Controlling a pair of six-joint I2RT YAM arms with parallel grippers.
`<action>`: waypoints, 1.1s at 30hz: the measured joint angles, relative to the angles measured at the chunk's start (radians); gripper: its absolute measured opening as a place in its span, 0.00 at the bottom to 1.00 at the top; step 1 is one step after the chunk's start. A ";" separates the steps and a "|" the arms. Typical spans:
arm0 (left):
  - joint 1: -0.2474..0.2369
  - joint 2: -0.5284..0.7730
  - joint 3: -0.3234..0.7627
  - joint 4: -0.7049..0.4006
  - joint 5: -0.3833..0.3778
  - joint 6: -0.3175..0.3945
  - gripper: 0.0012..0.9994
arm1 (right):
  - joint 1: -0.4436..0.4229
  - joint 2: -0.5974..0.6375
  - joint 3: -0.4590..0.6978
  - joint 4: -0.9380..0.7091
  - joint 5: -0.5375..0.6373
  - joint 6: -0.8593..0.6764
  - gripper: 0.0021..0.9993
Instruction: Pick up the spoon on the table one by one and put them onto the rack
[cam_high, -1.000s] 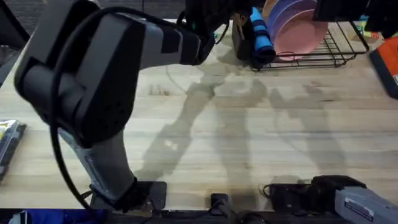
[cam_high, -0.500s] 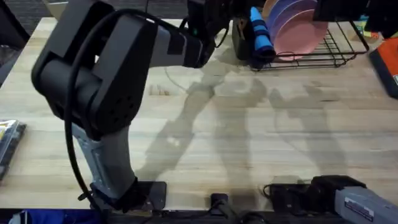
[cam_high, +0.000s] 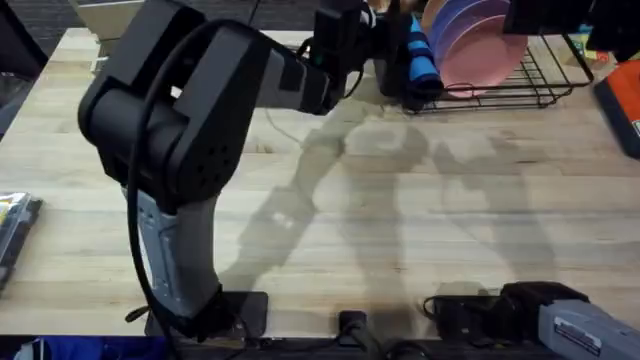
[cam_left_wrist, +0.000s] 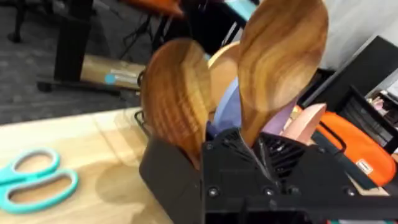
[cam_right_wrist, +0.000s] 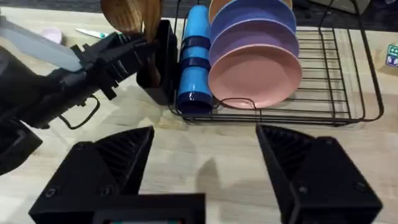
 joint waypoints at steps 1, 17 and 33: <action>0.000 0.000 0.000 -0.013 0.000 -0.002 0.04 | 0.000 0.000 0.000 0.000 0.000 0.000 1.00; 0.001 0.000 0.000 -0.020 0.054 -0.002 0.59 | 0.000 0.000 0.000 0.000 0.000 0.000 0.99; -0.003 -0.164 0.000 -0.239 0.076 0.085 0.84 | 0.000 0.000 0.000 0.000 0.000 0.000 0.99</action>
